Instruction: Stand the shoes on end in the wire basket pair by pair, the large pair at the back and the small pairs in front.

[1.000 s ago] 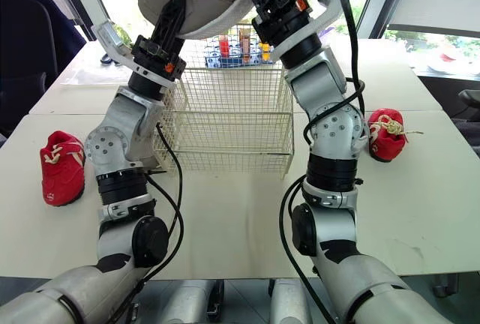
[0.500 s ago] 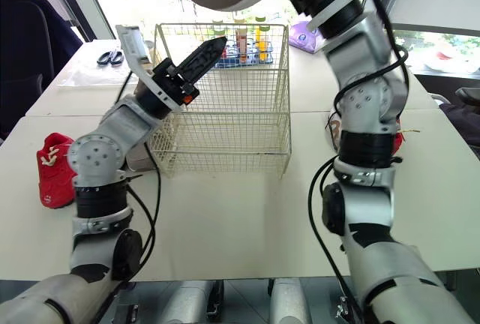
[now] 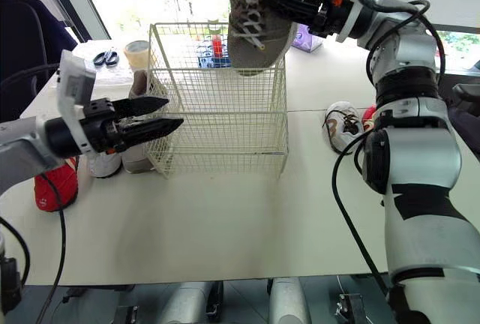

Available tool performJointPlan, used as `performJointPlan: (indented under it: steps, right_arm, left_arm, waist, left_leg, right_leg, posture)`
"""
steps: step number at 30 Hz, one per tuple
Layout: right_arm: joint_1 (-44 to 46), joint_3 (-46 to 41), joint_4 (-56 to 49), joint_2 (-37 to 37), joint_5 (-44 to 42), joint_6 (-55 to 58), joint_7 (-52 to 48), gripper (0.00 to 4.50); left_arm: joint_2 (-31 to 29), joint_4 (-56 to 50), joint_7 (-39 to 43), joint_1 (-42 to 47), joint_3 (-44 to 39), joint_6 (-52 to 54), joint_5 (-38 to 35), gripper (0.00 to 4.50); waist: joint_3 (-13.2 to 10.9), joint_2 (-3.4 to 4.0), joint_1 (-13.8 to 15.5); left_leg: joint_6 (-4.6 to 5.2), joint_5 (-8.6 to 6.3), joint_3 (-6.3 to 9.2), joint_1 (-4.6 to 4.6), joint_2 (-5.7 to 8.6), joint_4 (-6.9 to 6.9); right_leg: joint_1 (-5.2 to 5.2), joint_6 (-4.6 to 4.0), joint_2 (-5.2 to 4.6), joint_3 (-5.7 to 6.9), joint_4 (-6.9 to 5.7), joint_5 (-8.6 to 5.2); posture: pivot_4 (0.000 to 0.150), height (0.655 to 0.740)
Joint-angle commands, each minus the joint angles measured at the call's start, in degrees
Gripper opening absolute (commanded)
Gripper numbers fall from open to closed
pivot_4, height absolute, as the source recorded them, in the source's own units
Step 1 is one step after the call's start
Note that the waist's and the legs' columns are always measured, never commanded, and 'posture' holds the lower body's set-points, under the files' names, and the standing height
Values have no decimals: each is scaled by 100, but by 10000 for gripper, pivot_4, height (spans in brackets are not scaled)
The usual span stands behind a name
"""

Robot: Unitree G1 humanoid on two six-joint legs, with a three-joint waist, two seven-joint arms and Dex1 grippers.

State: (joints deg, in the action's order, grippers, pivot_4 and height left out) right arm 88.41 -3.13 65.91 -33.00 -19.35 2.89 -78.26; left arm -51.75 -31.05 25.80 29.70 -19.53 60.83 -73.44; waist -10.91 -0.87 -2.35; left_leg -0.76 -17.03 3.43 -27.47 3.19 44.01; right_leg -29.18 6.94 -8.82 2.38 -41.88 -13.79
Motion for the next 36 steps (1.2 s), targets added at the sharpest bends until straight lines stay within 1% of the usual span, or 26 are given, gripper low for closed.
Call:
performJointPlan:
  steps: [1, 4, 8, 10, 11, 12, 13, 14, 15, 19, 23, 26, 30, 32, 33, 34, 36]
  right_arm:
    - [299, -84, 330, 55, 255, -237, -218, 15478]
    - [295, -68, 522, 151, 439, -173, -373, 15478]
    - [260, -158, 692, 267, 609, -184, -213, 15478]
    - [233, -207, 762, 282, 697, -213, -113, 25584]
    - [222, -224, 785, 284, 732, -226, -102, 29405]
    - [217, -239, 805, 283, 768, -243, -70, 31618]
    - [216, -254, 817, 281, 800, -266, -31, 37967]
    - [220, -285, 820, 275, 816, -305, 17, 42087]
    - [233, -325, 818, 263, 829, -342, 83, 44675]
    - [293, -476, 782, 173, 866, -411, 112, 44675]
    - [345, -552, 712, -54, 896, -512, 98, 44675]
    - [410, -599, 639, -190, 890, -464, -77, 44675]
    - [500, -644, 385, -389, 801, -292, -484, 44675]
    - [503, -747, 175, -544, 690, -204, -577, 45000]
    - [463, -751, 88, -608, 698, -251, -568, 45000]
    - [411, -728, 9, -671, 739, -289, -552, 45000]
    - [315, -682, -134, -852, 863, -377, -352, 45000]
  left_arm:
    - [-118, -169, -104, -73, -177, -67, -272, 34784]
    - [-124, -183, -70, -207, -77, -174, -85, 34784]
    - [32, -94, -150, -84, 61, -331, -23, 34784]
    - [84, -57, -138, -26, 148, -385, 57, 35438]
    - [104, -42, -135, -5, 176, -401, 80, 35438]
    - [110, -30, -135, 13, 198, -413, 87, 35438]
    - [109, -23, -130, 21, 210, -421, 84, 35438]
    - [114, -18, -127, 25, 227, -428, 94, 35438]
    - [119, -18, -132, 35, 244, -430, 97, 35438]
    - [148, 42, -104, 51, 272, -452, 138, 35438]
    - [203, 185, 25, 117, 389, -506, 333, 35438]
    - [233, 325, 69, 184, 395, -540, 402, 35438]
    - [214, 637, 113, 322, 141, -508, 211, 35438]
    - [114, 1050, 154, 436, -179, -429, -59, 40552]
    - [66, 1235, 133, 508, -273, -429, -58, 43746]
    - [29, 1425, 89, 598, -340, -451, -7, 44465]
    - [-164, 1868, -109, 844, -345, -562, 495, 44465]
  waist:
    - [0, 0, -4]
    - [0, 0, -8]
    - [1, -1, -10]
    - [1, -1, -11]
    - [0, 0, -10]
    - [0, 0, -9]
    - [0, 0, -9]
    - [0, 0, -16]
    - [0, 0, -21]
    - [0, 0, -25]
    - [0, 0, -19]
    - [0, 0, -23]
    - [0, 0, -24]
    - [0, 0, -26]
    - [0, 0, -24]
    - [0, 0, -24]
    - [0, 0, -20]
  left_leg:
    - [0, 0, 0, 0, 0, 1]
    - [0, 0, 1, 0, 0, 0]
    - [-1, 0, 1, 1, 0, 1]
    - [-1, 0, 2, 0, 1, 1]
    - [-1, 0, 1, 0, 1, 1]
    - [-2, 1, 1, -1, 2, 2]
    - [-3, 2, 1, -2, 3, 2]
    - [-3, 2, 1, -2, 3, 2]
    - [-3, 2, 1, -2, 3, 2]
    - [-5, 3, 0, -1, 1, 0]
    - [-6, 4, -1, -1, 2, 2]
    - [-6, 4, -2, -1, 3, 5]
    - [-6, 3, -2, -1, 2, 2]
    - [-6, 3, -2, -1, 2, 2]
    - [-6, 3, -2, 0, 1, 1]
    - [-6, 3, -1, -1, 1, 1]
    - [-6, 3, -1, -1, 1, 1]
  right_leg:
    - [1, 0, 0, 0, 0, 0]
    - [-2, 3, 1, -1, -8, -2]
    - [-2, 4, 1, -1, -10, -4]
    - [-3, 4, 1, -1, -11, -4]
    - [-4, 4, 0, -2, -11, -4]
    - [-4, 4, -1, -2, -11, -4]
    - [-4, 4, -1, -2, -12, -4]
    - [-4, 4, -1, -2, -12, -4]
    - [-5, 4, 0, -3, -12, -4]
    - [-9, 4, 2, -6, -14, -4]
    - [-8, 4, 1, -6, -17, -4]
    - [-6, 4, 1, -6, -16, -4]
    - [-9, 4, 3, -6, -16, -4]
    - [-9, 5, 3, -6, -16, -4]
    - [-11, 5, 3, -6, -16, -4]
    - [-11, 5, 3, -6, -17, -4]
    - [-11, 5, 3, -5, -16, -5]
  posture:
    - [1500, 6563]
    - [1500, 6563]
    - [1500, 6563]
    - [1500, 6563]
    - [1500, 6563]
    - [1500, 6563]
    - [1500, 6563]
    - [1500, 6563]
    - [1500, 6563]
    - [1500, 6563]
    - [1500, 6563]
    - [1500, 6563]
    - [1500, 6563]
    - [1500, 6563]
    - [1500, 6563]
    - [1500, 6563]
    - [1500, 6563]
